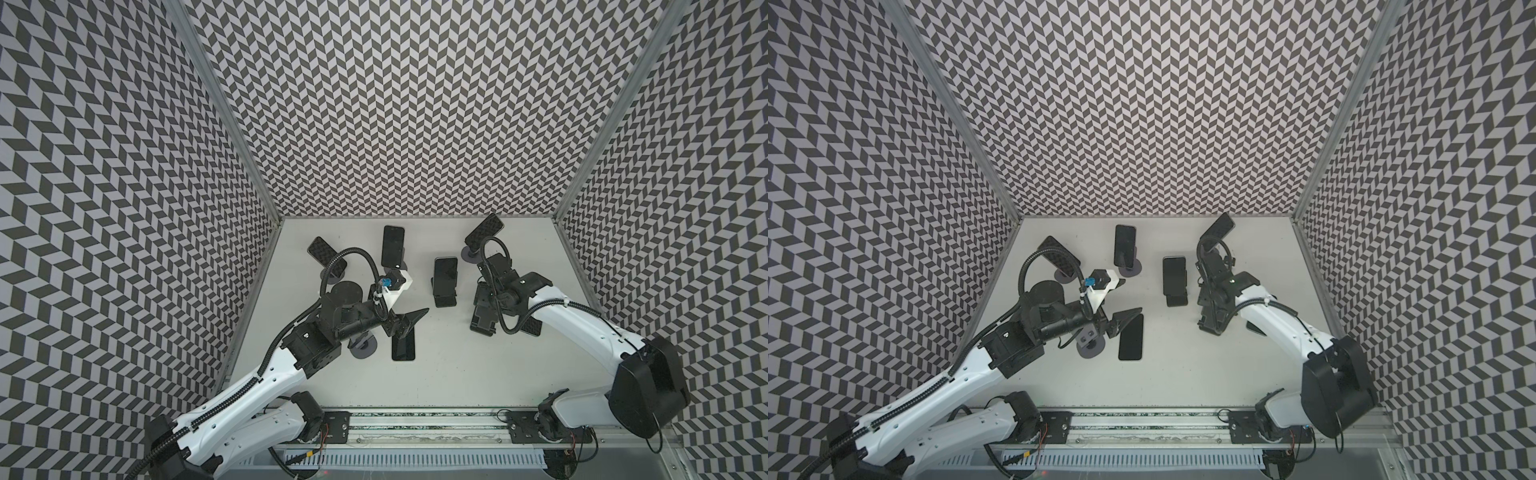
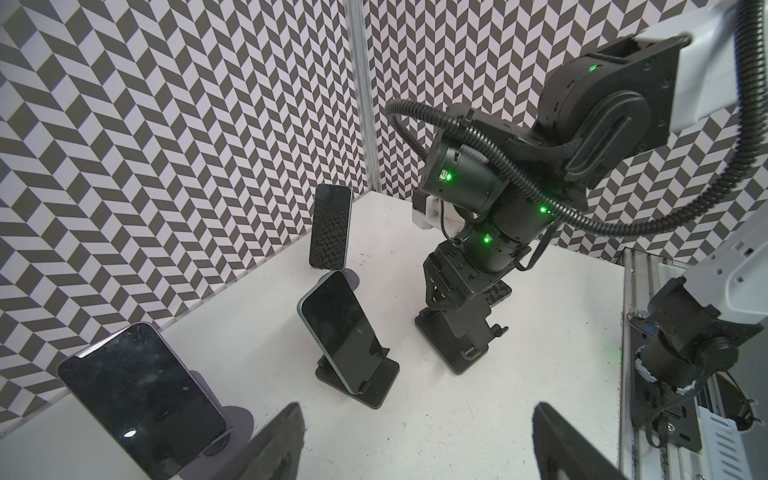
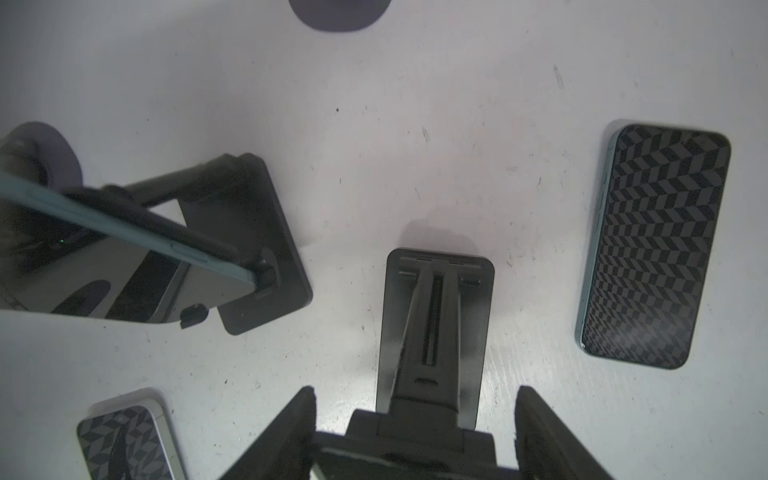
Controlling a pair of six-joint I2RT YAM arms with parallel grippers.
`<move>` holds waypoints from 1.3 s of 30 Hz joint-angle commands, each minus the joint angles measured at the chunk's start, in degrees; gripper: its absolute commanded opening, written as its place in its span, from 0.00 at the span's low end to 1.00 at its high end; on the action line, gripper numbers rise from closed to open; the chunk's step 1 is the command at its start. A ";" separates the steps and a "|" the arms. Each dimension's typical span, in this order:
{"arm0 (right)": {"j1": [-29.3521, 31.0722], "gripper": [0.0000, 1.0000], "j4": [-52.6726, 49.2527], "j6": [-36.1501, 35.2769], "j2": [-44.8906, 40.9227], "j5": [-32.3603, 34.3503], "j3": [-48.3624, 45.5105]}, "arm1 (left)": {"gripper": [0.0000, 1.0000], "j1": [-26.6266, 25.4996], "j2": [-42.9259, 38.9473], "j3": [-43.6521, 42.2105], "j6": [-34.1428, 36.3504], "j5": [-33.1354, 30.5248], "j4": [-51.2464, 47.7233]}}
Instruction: Remove the phone from the phone stand
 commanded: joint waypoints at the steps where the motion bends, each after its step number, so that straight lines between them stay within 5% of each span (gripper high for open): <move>1: -2.61 0.62 6.78 -5.41 0.11 0.61 1.67 | 0.86 0.44 0.37 2.55 0.97 0.50 0.06; 17: -16.14 0.62 12.35 -16.04 9.99 -4.13 8.74 | 0.86 0.50 2.37 4.27 -1.21 2.03 0.75; 39: -25.78 0.63 13.22 -18.05 23.44 -9.80 19.40 | 0.86 0.51 2.66 5.35 -2.09 0.70 0.33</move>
